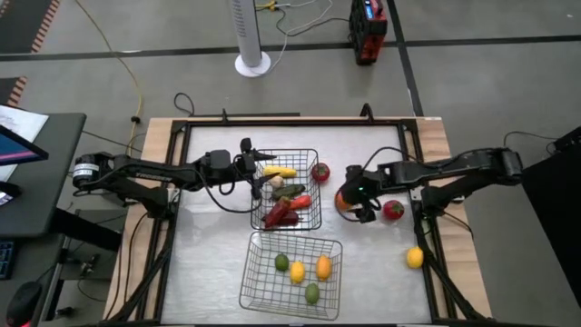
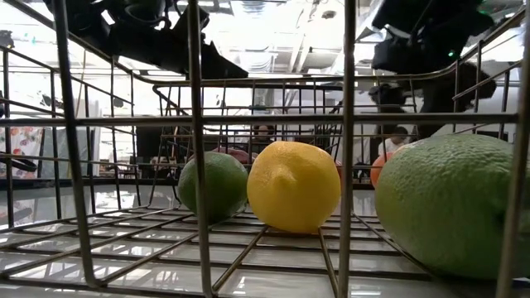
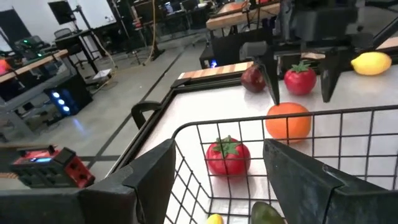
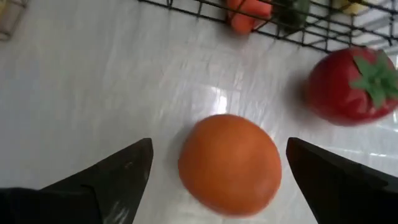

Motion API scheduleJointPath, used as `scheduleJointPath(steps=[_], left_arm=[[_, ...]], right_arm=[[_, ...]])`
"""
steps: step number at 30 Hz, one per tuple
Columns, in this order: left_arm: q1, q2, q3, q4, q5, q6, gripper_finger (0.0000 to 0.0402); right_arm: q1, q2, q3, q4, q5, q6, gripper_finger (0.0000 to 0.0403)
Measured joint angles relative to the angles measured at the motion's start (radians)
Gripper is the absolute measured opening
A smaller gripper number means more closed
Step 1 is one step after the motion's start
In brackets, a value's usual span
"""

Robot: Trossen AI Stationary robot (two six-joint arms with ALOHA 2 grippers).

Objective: Sort produce into baskets
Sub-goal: Put the orange into the gold wire basket

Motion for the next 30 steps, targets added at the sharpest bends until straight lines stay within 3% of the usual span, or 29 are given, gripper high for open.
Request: scheduleJointPath(steps=[8,15,23,30], left_arm=[[0.001,0.000,0.000,-0.038,-0.027,0.024,0.0231],[0.002,0.000,0.000,-0.059,-0.030,0.039,0.0231],[0.001,0.000,0.000,-0.070,-0.030,0.042,0.0231],[0.001,0.000,0.000,-0.078,-0.030,0.049,0.0231]], right_arm=[[-0.007,0.166,0.039,-0.027,0.006,-0.169,0.0391],[-0.033,0.241,0.044,-0.030,0.010,-0.216,0.0378],[-0.046,0.227,0.072,-0.055,0.043,-0.255,0.0344],[-0.044,0.158,0.235,-0.202,0.129,-0.216,0.0351]])
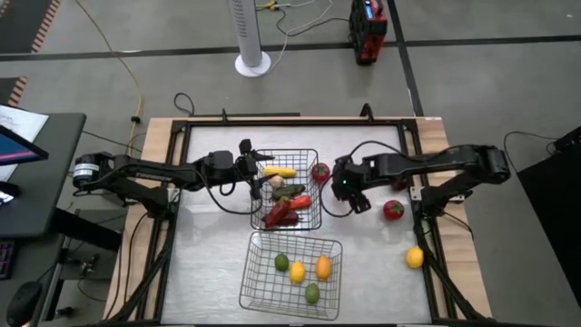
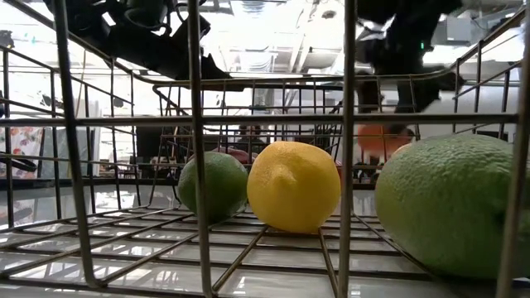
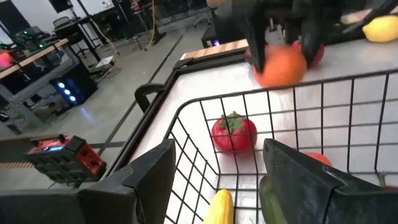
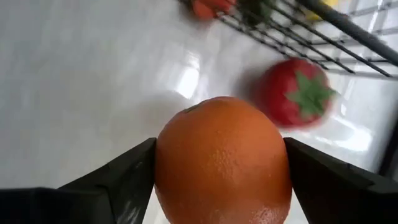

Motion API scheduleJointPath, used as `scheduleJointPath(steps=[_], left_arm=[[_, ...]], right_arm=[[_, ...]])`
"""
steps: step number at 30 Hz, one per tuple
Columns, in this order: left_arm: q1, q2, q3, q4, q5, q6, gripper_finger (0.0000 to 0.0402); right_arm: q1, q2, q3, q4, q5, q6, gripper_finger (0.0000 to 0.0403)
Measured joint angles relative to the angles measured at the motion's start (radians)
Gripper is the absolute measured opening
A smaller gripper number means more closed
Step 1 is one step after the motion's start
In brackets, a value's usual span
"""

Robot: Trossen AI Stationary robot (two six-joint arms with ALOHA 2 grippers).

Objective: Sort produce into baskets
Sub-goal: Put the orange into the gold wire basket

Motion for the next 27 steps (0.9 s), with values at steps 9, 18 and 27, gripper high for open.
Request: scheduleJointPath(steps=[9,18,27], left_arm=[[0.000,-0.078,-0.001,-0.081,-0.013,-0.012,0.0231],[0.000,-0.159,0.000,-0.140,-0.014,-0.031,0.0231],[0.000,-0.159,0.000,-0.180,-0.014,-0.041,0.0231]], right_arm=[[0.059,-0.015,0.241,-0.120,0.033,0.179,0.0352],[0.122,0.055,0.326,0.007,0.029,0.209,0.0353],[0.161,0.145,0.414,0.015,-0.091,0.261,0.0354]])
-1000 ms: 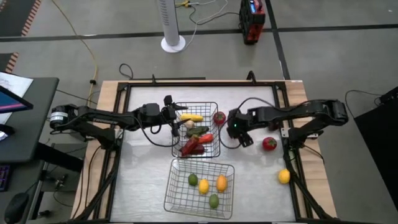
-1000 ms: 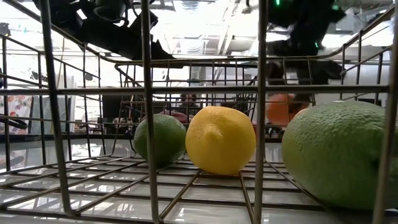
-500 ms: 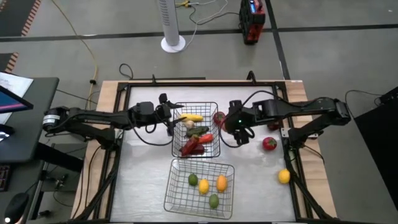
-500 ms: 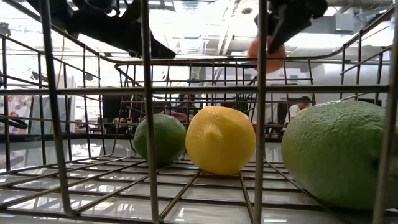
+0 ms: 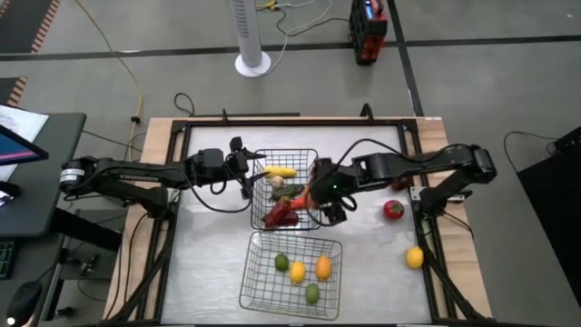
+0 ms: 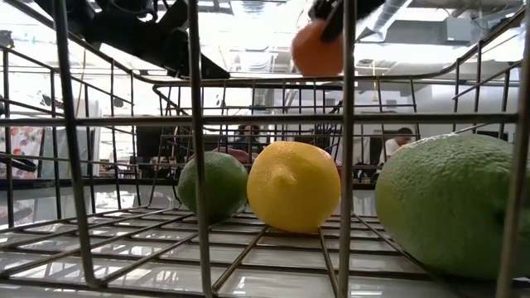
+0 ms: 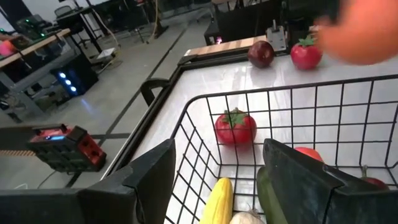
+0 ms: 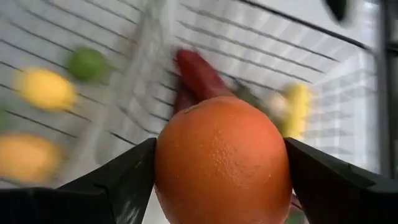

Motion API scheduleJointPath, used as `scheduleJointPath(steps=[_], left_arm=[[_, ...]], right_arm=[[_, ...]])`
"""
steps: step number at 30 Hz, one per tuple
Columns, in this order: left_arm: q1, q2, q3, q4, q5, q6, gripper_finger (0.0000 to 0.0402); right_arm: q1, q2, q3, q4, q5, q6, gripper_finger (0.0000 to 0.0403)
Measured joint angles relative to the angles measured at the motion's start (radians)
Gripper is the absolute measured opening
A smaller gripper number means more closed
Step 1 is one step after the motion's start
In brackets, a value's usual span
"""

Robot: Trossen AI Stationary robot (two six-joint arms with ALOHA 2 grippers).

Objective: Sort produce into baskets
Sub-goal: Put the orange into the gold wire basket, then put the left red tomato into the gold wire basket

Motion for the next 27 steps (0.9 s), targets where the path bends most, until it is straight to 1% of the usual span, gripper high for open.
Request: scheduleJointPath(steps=[3,7,9,11,15,20,24,27], left_arm=[[0.000,0.000,0.000,-0.002,0.000,-0.002,0.0231],[0.000,0.000,0.000,-0.002,0.000,-0.002,0.0231],[0.000,0.000,0.000,-0.002,0.000,-0.002,0.0231],[0.000,0.000,0.000,-0.002,0.000,-0.003,0.0231],[0.000,0.000,0.000,-0.002,0.000,-0.004,0.0231],[0.000,0.000,0.000,-0.002,0.000,-0.005,0.0231],[0.000,0.000,0.000,-0.001,0.000,-0.007,0.0231],[0.000,0.000,0.000,-0.001,0.000,-0.013,0.0231]], right_arm=[[0.019,0.024,0.041,0.015,-0.178,0.065,0.0354],[0.046,0.027,0.057,0.150,-0.486,0.150,0.0354],[0.064,0.032,0.059,0.205,-0.580,0.194,0.0354],[0.085,0.043,0.059,0.210,-0.600,0.218,0.0354],[0.122,0.086,0.058,0.215,-0.585,0.290,0.0357],[0.143,0.139,0.057,0.213,-0.588,0.384,0.0376],[0.141,0.142,0.056,0.174,-0.587,0.416,0.0395],[0.132,0.128,0.056,0.152,-0.583,0.433,0.0397]])
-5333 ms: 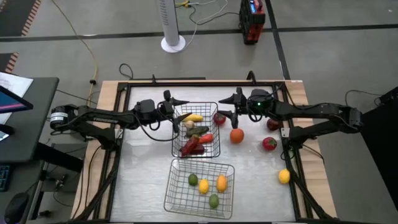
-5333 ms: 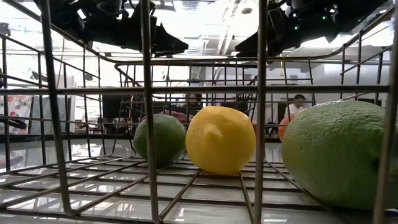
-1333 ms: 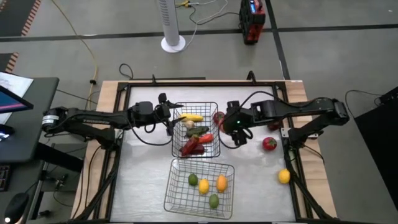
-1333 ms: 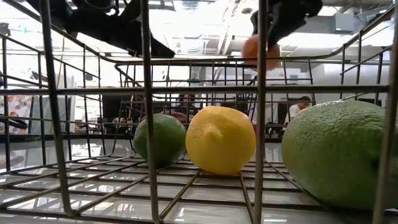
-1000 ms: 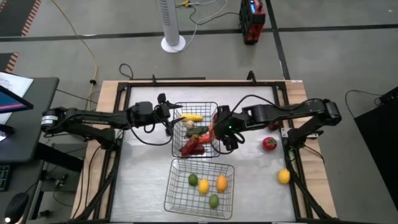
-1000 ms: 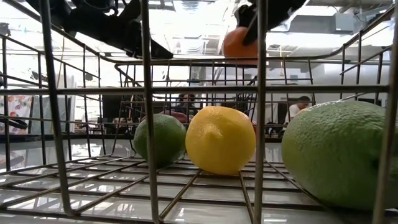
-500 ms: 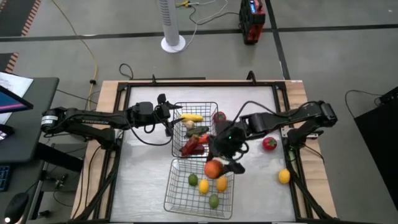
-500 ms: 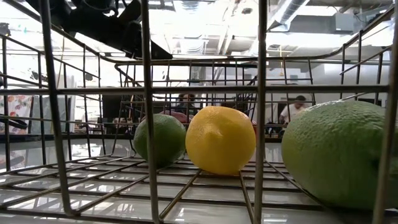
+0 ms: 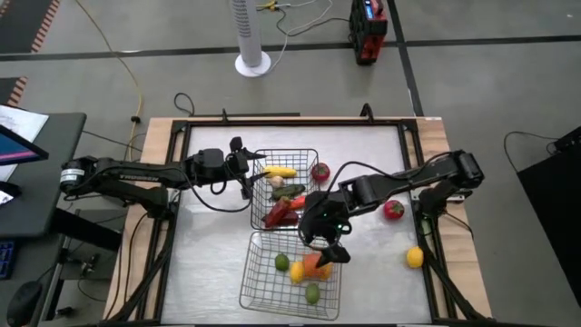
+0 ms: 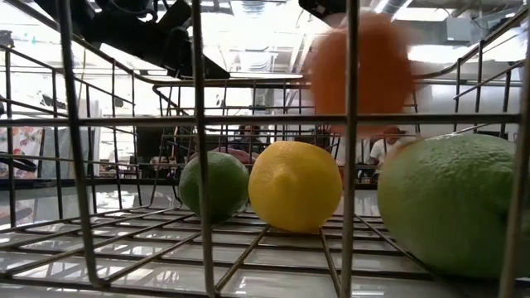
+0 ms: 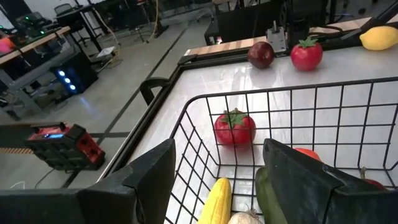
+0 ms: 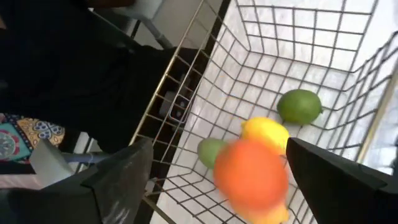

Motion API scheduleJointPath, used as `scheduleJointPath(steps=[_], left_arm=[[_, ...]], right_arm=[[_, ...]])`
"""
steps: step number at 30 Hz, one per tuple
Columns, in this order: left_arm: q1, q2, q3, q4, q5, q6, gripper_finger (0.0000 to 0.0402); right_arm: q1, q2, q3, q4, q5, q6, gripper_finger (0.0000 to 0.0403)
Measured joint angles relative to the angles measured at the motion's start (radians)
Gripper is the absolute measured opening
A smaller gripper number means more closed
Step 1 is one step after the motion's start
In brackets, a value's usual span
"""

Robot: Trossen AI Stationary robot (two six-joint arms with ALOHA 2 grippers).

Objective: Sort produce into baskets
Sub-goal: Put the left red tomato into the gold wire basket

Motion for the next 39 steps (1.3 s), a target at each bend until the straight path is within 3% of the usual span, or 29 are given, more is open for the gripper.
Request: scheduleJointPath(steps=[4,9,11,19,27,29,34,39], left_arm=[[0.000,0.000,0.000,0.000,0.000,-0.003,0.0231],[0.000,0.000,0.001,0.000,0.000,-0.006,0.0231],[0.000,0.000,0.001,0.000,0.000,-0.007,0.0231],[0.000,0.000,0.001,-0.027,0.000,-0.003,0.0231],[0.000,0.000,0.001,-0.017,0.000,0.008,0.0231],[0.000,0.000,0.001,-0.018,0.000,0.008,0.0231],[0.000,0.000,0.001,-0.031,0.000,0.008,0.0231],[0.000,0.000,0.001,-0.045,0.000,0.008,0.0231]], right_arm=[[-0.004,-0.020,0.001,-0.052,0.048,-0.033,0.0396],[-0.058,-0.049,-0.001,-0.307,0.362,-0.125,0.0395],[-0.100,-0.074,-0.032,-0.324,0.426,-0.152,0.0395],[-0.365,-0.228,-0.247,-0.306,0.479,-0.232,0.0395],[-0.620,-0.212,-0.496,-0.011,0.521,-0.335,0.0395],[-0.654,-0.178,-0.508,0.038,0.511,-0.368,0.0395],[-0.671,-0.109,-0.508,0.136,0.364,-0.457,0.0397],[-0.648,-0.098,-0.508,0.189,0.363,-0.526,0.0398]])
